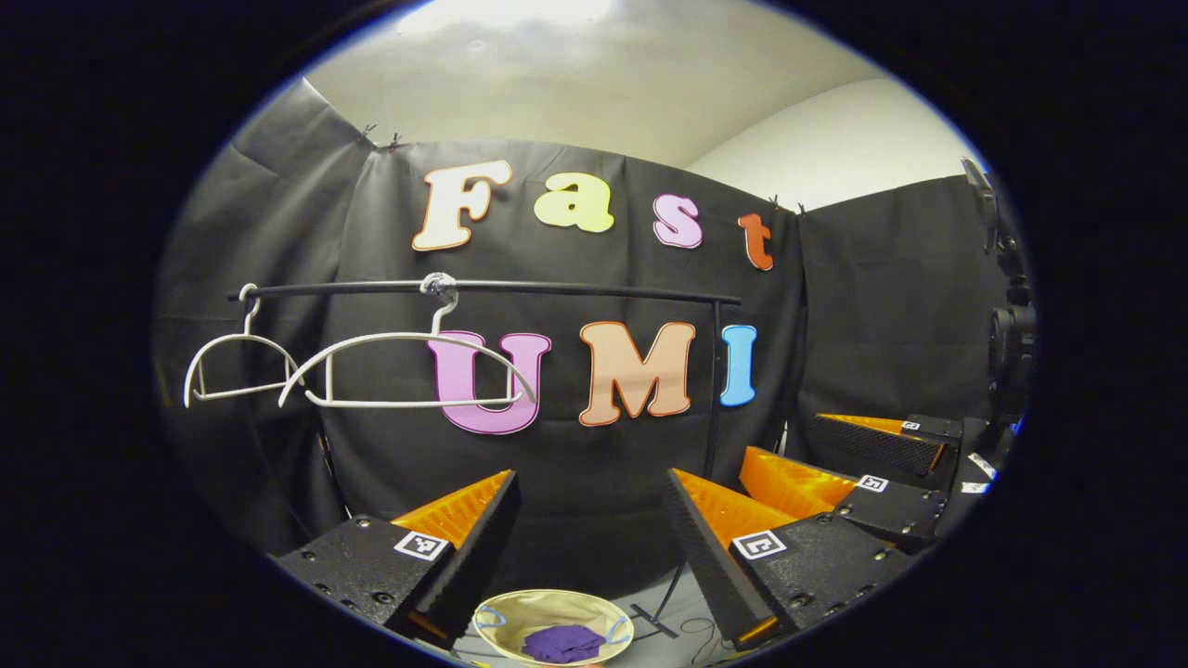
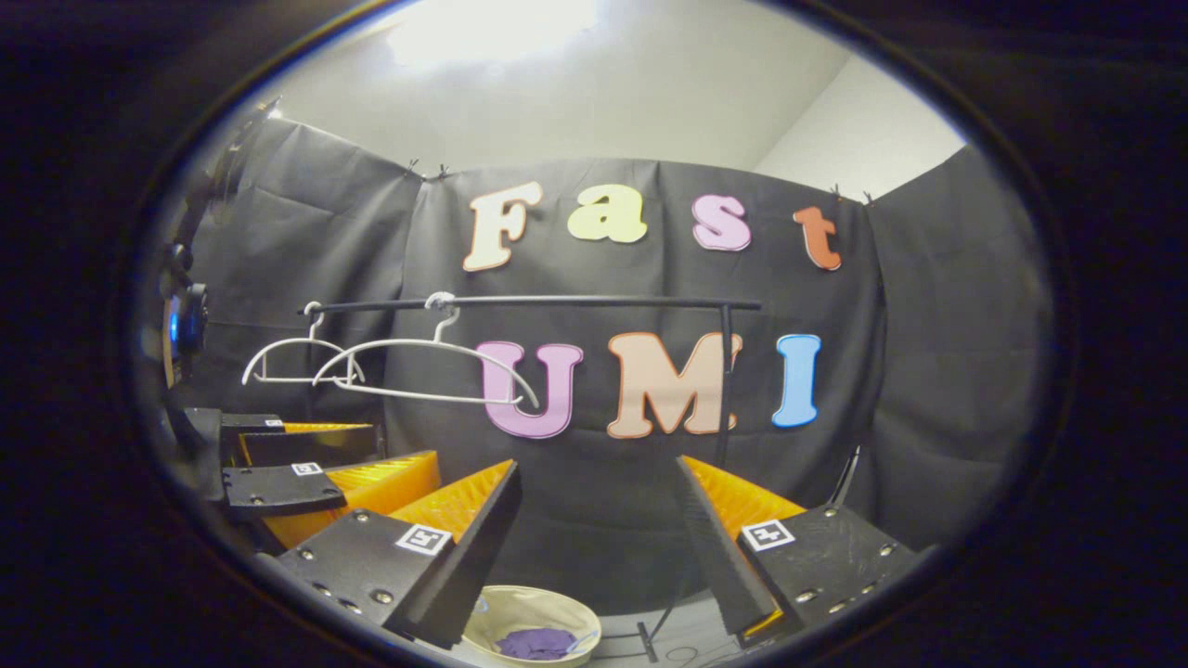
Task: Grasp the clothes on the hanger with both hands and then place them into the laundry hamper below.
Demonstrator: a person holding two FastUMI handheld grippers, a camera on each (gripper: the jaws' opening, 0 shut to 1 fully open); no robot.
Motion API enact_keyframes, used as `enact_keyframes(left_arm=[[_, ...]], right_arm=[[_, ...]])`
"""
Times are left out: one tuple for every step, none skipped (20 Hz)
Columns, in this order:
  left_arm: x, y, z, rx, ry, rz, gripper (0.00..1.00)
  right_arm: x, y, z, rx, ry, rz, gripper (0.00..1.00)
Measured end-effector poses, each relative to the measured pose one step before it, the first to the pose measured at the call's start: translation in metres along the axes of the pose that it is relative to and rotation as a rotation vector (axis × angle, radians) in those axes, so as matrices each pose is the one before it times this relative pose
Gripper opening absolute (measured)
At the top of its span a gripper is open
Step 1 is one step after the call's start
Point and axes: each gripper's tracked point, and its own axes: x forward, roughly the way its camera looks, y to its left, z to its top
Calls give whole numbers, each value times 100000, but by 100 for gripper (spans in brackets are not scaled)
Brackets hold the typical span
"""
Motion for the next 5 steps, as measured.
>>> enact_keyframes(left_arm=[[-347,-923,236,-575,-380,1371,93],[-188,-938,153,-599,-496,959,92],[-303,-1012,113,-319,-258,939,92],[-189,-878,39,190,29,924,92],[-159,-863,138,528,-688,907,95]], right_arm=[[-615,-1029,143,-478,-480,94,96],[-606,-1022,118,-238,-108,299,96],[-487,-1145,-66,-54,-11,331,96],[-604,-1019,13,-93,-62,413,96],[-563,-1060,-168,-128,250,257,97]])
